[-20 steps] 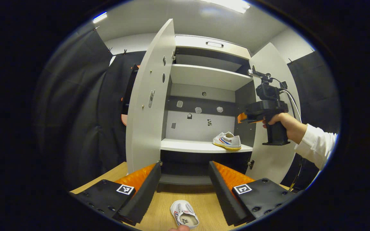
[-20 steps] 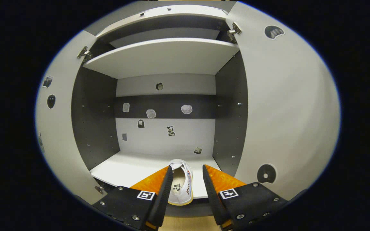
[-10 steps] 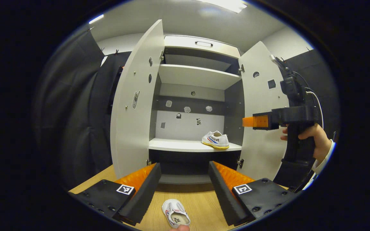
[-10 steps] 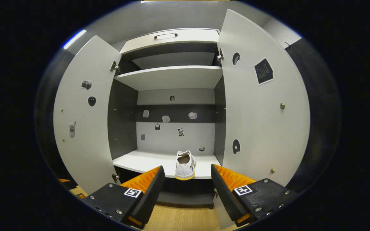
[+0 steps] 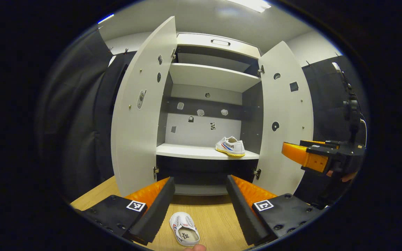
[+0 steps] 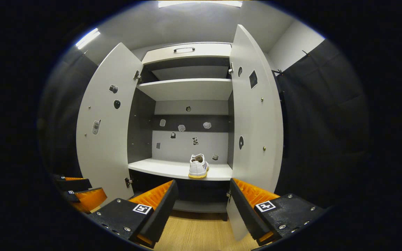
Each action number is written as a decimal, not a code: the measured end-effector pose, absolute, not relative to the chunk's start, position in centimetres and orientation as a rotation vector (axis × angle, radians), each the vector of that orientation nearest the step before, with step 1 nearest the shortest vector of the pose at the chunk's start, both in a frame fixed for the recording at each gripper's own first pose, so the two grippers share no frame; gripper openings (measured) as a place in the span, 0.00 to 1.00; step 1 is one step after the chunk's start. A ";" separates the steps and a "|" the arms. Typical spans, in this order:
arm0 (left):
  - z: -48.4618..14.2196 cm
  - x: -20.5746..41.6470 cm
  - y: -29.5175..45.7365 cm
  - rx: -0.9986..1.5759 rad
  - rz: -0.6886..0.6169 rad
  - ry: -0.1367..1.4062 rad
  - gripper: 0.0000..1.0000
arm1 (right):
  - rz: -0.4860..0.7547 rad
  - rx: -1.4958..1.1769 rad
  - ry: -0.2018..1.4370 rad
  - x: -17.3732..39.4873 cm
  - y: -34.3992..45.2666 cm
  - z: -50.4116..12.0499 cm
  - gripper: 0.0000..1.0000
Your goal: Grab one shoe with the right hand and put it into the shoe cabinet, grab the other shoe with the left hand and put it into the shoe cabinet; then close the right door with the right hand and the left door with the left hand.
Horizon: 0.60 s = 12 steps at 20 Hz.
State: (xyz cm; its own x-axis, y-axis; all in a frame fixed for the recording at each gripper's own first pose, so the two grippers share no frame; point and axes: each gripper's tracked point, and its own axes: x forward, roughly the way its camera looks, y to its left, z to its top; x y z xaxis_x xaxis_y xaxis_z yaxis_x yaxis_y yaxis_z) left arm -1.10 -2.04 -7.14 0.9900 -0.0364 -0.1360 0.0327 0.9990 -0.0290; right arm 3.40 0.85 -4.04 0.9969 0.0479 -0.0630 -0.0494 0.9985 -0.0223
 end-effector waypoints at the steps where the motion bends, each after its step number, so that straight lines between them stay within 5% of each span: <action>1: -7.6 -0.8 -1.5 -0.017 -0.015 0.152 0.96 | 0.054 -0.024 0.072 2.8 0.8 -4.5 0.92; 6: -13.3 -0.1 1.4 0.028 0.024 0.295 0.97 | 0.039 0.008 0.115 1.1 0.4 -6.9 0.92; 12: -27.3 -2.2 4.1 -0.045 0.058 0.594 0.97 | 0.060 -0.011 0.177 -0.3 0.2 -9.0 0.92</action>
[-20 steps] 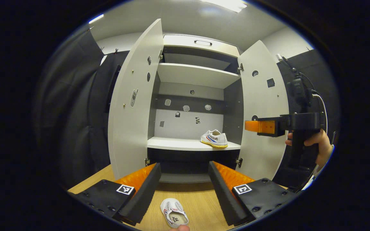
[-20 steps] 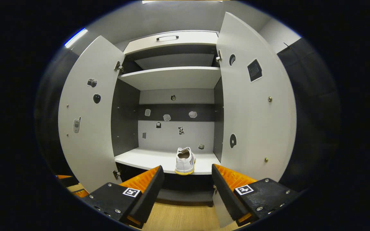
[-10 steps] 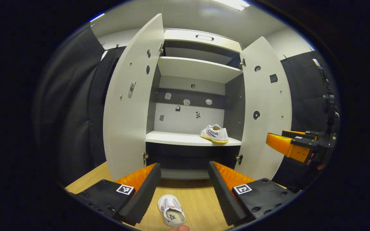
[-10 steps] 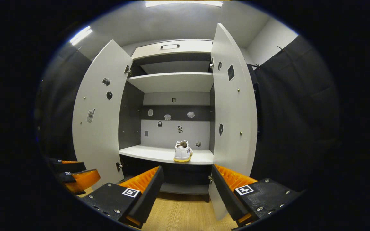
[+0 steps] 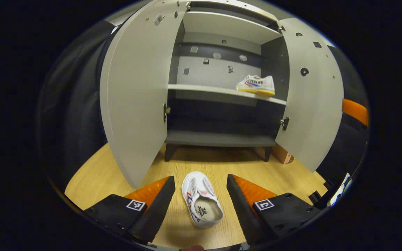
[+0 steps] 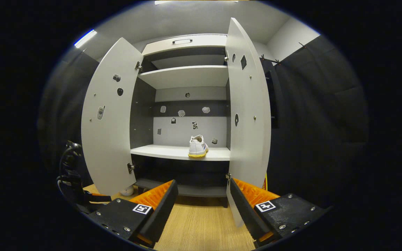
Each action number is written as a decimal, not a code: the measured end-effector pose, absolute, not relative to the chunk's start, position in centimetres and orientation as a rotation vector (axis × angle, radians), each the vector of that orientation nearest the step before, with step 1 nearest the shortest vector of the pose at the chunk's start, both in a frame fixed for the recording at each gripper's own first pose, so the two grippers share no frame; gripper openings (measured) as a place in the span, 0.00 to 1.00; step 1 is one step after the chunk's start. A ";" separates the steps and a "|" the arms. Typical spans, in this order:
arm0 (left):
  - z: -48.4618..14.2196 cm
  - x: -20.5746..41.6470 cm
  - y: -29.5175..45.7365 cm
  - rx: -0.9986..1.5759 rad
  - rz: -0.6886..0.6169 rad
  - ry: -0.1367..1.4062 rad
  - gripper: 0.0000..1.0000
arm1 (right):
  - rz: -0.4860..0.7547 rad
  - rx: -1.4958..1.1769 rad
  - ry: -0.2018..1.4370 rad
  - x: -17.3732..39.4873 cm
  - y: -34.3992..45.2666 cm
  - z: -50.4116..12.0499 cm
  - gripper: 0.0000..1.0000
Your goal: Grab one shoe with the right hand and put it into the shoe cabinet, grab the other shoe with the left hand and put it into the shoe cabinet; then close the right door with the right hand and the left door with the left hand.
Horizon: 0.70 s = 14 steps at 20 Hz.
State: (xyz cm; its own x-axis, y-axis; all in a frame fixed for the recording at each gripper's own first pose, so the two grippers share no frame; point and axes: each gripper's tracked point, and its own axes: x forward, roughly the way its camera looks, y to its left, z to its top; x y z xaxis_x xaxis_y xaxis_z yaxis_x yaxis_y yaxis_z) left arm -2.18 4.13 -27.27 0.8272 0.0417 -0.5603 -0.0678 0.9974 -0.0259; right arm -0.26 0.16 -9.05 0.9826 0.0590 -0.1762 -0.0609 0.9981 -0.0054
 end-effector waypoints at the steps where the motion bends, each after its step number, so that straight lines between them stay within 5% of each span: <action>1: -29.0 -2.6 4.6 -0.050 0.074 0.618 0.98 | 0.061 -0.018 0.188 -0.3 -0.1 -9.4 0.92; 7: -37.5 -5.3 6.3 -0.081 0.128 0.812 0.98 | 0.044 -0.030 0.202 -0.3 -1.1 -9.6 0.92; 14: -40.6 -1.2 8.7 -0.114 0.189 0.815 0.98 | 0.046 -0.011 0.212 0.3 -1.2 -8.5 0.92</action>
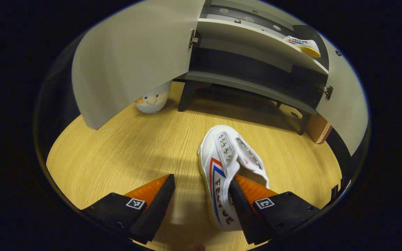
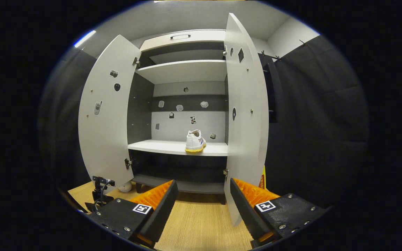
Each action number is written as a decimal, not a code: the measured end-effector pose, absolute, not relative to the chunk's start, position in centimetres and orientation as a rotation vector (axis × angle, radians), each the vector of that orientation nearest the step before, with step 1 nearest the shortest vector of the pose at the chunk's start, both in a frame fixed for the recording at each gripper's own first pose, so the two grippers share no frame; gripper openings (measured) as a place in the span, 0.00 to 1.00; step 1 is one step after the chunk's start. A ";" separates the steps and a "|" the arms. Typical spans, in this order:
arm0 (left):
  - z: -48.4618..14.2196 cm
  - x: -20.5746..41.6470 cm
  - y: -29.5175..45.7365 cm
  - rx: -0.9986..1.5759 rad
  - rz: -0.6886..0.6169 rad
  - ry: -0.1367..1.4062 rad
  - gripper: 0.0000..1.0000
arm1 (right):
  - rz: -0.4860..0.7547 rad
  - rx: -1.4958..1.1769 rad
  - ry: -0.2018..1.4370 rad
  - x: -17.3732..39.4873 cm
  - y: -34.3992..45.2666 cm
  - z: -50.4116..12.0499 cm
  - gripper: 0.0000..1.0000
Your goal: Grab one shoe with the right hand and put it into the shoe cabinet, grab the other shoe with the left hand and put it into the shoe cabinet; then close the right door with the right hand and the left door with the left hand.
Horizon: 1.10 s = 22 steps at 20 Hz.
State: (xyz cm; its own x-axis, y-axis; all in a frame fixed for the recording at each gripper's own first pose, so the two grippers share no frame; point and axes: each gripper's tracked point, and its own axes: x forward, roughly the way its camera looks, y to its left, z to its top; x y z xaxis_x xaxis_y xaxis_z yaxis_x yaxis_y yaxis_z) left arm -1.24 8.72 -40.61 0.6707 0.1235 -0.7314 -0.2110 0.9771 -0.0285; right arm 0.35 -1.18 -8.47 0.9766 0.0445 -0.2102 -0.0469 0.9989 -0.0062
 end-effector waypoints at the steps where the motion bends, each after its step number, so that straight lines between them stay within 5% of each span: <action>1: -41.0 -0.5 8.8 -0.119 0.184 0.808 0.98 | 0.043 -0.013 0.213 0.4 -1.3 -8.4 0.92; 5: -42.1 1.6 8.6 -0.129 0.154 0.774 0.98 | 0.030 -0.005 0.223 0.8 -1.5 -8.6 0.92; 7: -42.1 2.0 8.0 -0.145 0.140 0.757 0.90 | 0.025 0.002 0.226 0.8 -1.6 -8.7 0.92; 9: -41.5 2.4 8.2 -0.106 0.164 0.727 0.62 | 0.027 0.004 0.229 0.9 -1.5 -8.7 0.92; 10: -41.8 2.3 8.6 -0.085 0.182 0.735 0.35 | 0.029 0.002 0.230 0.9 -1.5 -8.8 0.92; 12: -41.5 2.1 8.9 -0.103 0.205 0.739 0.12 | 0.038 0.003 0.229 1.0 -1.2 -8.8 0.92; 16: -38.6 0.7 8.2 -0.116 0.217 0.718 0.10 | 0.055 0.003 0.228 1.1 -0.6 -8.8 0.92; 22: -23.9 1.2 4.6 -0.164 0.210 0.566 0.10 | 0.068 0.004 0.220 1.1 -0.2 -8.7 0.92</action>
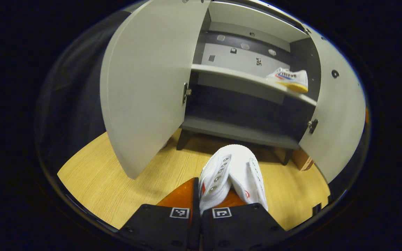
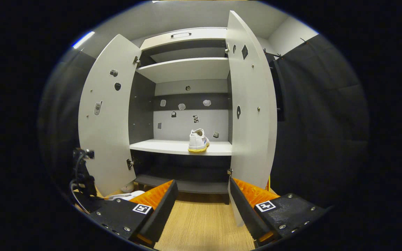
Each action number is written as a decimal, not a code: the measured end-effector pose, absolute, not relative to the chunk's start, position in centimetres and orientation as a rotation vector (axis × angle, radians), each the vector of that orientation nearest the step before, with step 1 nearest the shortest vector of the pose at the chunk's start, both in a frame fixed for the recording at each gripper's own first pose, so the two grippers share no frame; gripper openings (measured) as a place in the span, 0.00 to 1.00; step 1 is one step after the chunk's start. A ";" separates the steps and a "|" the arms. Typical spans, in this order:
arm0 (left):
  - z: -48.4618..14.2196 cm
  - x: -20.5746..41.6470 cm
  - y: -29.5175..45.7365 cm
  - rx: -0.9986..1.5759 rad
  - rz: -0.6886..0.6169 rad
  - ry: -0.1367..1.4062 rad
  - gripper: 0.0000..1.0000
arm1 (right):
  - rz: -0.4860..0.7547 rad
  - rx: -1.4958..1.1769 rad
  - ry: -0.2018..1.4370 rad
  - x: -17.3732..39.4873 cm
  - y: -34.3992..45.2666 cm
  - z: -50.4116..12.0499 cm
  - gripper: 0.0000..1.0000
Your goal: Grab one shoe with the right hand and put it into the shoe cabinet, grab the other shoe with the left hand and put it into the shoe cabinet; then close the right door with the right hand and the left door with the left hand.
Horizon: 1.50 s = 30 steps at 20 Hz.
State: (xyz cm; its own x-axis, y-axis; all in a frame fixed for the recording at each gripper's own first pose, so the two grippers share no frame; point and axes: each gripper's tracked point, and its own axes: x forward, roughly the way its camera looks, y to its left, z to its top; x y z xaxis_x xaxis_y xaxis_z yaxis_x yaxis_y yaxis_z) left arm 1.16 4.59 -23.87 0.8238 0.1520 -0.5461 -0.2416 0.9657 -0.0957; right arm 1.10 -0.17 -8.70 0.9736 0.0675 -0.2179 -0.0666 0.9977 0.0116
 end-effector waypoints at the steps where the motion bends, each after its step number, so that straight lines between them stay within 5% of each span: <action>1: -20.7 2.3 3.9 -0.197 0.202 0.532 0.10 | 0.069 0.007 0.217 1.2 -0.1 -8.6 0.92; 11: -4.1 20.8 1.7 -0.122 0.145 0.305 0.09 | 0.058 0.031 0.180 0.3 -0.2 -7.3 0.92; 17: -8.7 30.2 -0.3 0.019 0.137 0.400 0.09 | 0.024 0.021 0.178 0.0 -1.3 -7.0 0.92; 30: -12.8 37.7 1.5 -0.015 0.227 0.553 0.10 | -0.028 -0.007 0.216 -2.2 -2.4 -6.5 0.92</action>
State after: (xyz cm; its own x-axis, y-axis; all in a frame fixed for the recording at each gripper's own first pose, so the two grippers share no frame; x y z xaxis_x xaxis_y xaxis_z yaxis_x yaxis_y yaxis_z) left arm 37.73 1.45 -12.79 0.8265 0.2095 -0.5224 -0.2174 0.9750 0.0470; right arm -2.17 -2.39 -6.47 0.9764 -0.0290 -0.2138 0.0274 0.9996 -0.0102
